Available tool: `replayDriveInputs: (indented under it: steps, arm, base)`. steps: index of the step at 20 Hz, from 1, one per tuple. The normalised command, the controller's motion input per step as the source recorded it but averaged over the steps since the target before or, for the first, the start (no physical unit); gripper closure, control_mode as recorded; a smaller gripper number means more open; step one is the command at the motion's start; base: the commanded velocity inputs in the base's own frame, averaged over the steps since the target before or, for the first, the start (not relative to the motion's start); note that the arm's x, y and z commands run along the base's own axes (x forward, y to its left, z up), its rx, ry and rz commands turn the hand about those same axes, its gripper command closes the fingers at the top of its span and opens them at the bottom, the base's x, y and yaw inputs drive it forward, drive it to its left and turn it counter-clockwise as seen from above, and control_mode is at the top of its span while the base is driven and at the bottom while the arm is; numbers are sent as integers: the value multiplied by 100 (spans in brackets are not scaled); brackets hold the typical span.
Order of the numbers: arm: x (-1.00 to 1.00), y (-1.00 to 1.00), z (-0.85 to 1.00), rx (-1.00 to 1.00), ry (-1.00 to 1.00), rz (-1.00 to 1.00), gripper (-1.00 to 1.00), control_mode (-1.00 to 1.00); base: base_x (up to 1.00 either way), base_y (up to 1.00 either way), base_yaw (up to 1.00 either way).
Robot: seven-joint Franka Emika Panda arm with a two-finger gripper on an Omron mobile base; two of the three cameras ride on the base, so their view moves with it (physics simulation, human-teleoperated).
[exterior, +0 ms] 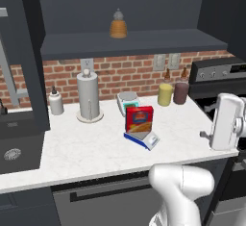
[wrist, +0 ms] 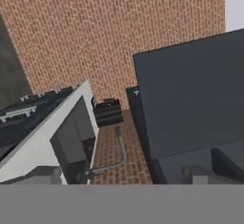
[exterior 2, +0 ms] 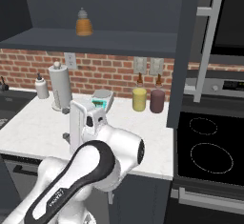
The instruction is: Pick the boxed food and place it on the digital scale for weighing, and close the cabinet.
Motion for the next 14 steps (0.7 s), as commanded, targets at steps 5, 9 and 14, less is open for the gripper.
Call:
replayDriveInputs:
  steps: [5,9,14]
  arm:
    - [-34,7,3,13,-34,-45,-100,-100]
    - [-2,-35,4,35,-31,-22,-100,-100]
    - [0,-46,0,41,-43,-1,-100,-100]
  base:
    - [0,0,0]
    - [0,0,0]
    - [0,0,0]
